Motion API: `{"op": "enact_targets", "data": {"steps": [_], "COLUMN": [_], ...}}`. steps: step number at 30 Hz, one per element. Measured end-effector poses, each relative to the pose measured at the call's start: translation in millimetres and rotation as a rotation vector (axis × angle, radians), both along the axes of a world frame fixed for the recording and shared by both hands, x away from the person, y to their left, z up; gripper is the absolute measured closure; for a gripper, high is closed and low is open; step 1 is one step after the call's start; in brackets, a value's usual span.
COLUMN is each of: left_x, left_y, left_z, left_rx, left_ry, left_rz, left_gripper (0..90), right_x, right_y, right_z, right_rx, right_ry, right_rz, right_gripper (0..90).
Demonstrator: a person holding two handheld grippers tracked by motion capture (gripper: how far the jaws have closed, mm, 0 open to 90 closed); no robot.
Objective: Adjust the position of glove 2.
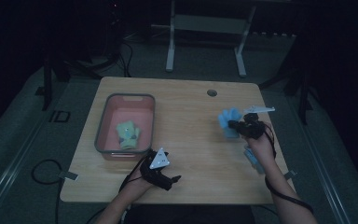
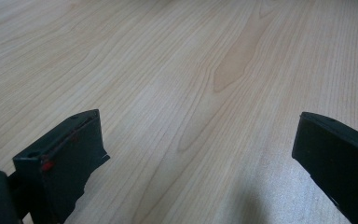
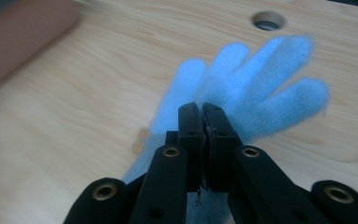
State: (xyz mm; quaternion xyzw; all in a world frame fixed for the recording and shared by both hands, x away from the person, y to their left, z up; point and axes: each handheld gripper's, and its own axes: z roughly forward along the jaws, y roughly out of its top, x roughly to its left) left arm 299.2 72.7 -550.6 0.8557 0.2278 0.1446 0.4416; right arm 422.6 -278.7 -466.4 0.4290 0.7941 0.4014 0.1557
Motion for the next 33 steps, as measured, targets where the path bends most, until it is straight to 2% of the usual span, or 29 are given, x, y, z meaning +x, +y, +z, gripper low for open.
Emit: {"op": "enact_targets", "data": {"steps": [1, 6, 7, 9, 10, 12, 18, 19, 21, 23, 25, 27, 28, 29, 30, 33], "left_x": [-0.2, -0.5, -0.7, -1.0, -1.2, -1.9, -4.4, -4.6, -4.9, -5.3, -5.6, -5.7, -6.0, -6.3, -6.6, -7.5], "left_y": [-0.1, -0.2, -0.2, -0.4, -0.7, -1.4, -4.4, -4.9, -5.8, -6.2, -6.6, -6.7, -6.9, -7.0, -7.3, -8.4], "left_z": [0.1, 0.5, 0.5, 0.3, 0.3, 0.6, -0.2, -0.6, -1.4, -2.2, -3.2, -3.8, -4.6, -4.8, -5.1, -6.5], "left_rx": [-0.001, -0.006, -0.007, -0.003, -0.001, 0.010, 0.004, 0.002, -0.002, -0.016, -0.020, -0.020, -0.026, -0.031, -0.033, -0.023], "left_ry": [0.000, -0.003, -0.003, -0.004, -0.004, -0.003, 0.000, -0.001, 0.004, 0.003, 0.001, 0.002, 0.010, 0.015, 0.017, 0.015], "left_rz": [-0.001, -0.004, -0.006, -0.007, -0.008, -0.010, -0.016, -0.015, -0.014, -0.009, -0.012, -0.011, -0.013, -0.015, -0.017, -0.020], "left_gripper": [2.1, 2.1, 2.1, 2.1, 2.2, 2.2, 2.1, 2.1, 2.1, 2.1, 2.1, 2.1, 2.1, 2.1, 2.1, 2.1], "right_x": [0.0, -24.9, -32.6, -36.4, -42.1, -44.5, -55.9, -56.5, -60.0, -61.2, -62.9, -63.2, -65.2, -65.2, -66.0, -64.1], "right_y": [0.0, 22.0, 29.7, 33.1, 40.7, 44.4, 67.1, 69.6, 77.7, 79.6, 83.6, 84.7, 87.6, 87.6, 88.4, 85.6], "right_z": [0.0, 3.2, 1.4, 0.2, -2.9, -4.6, -18.7, -21.4, -30.1, -33.0, -38.6, -41.5, -49.7, -49.7, -55.9, -63.0], "right_rx": [0.000, 0.013, 0.026, 0.036, 0.046, 0.053, 0.054, 0.064, 0.052, 0.053, 0.029, 0.032, 0.018, 0.018, 0.007, 0.007], "right_ry": [0.000, -0.018, -0.004, 0.000, 0.012, 0.011, 0.022, 0.034, 0.062, 0.070, 0.070, 0.078, 0.089, 0.089, 0.098, 0.114], "right_rz": [0.000, 0.039, 0.044, 0.043, 0.045, 0.043, 0.036, 0.043, 0.050, 0.047, 0.045, 0.043, 0.038, 0.038, 0.038, 0.023], "right_gripper": [87.0, 87.0, 87.0, 87.0, 87.0, 87.0, 87.0, 87.0, 86.9, 86.9, 86.9, 86.9, 86.8, 86.8, 86.6, 85.9]}}
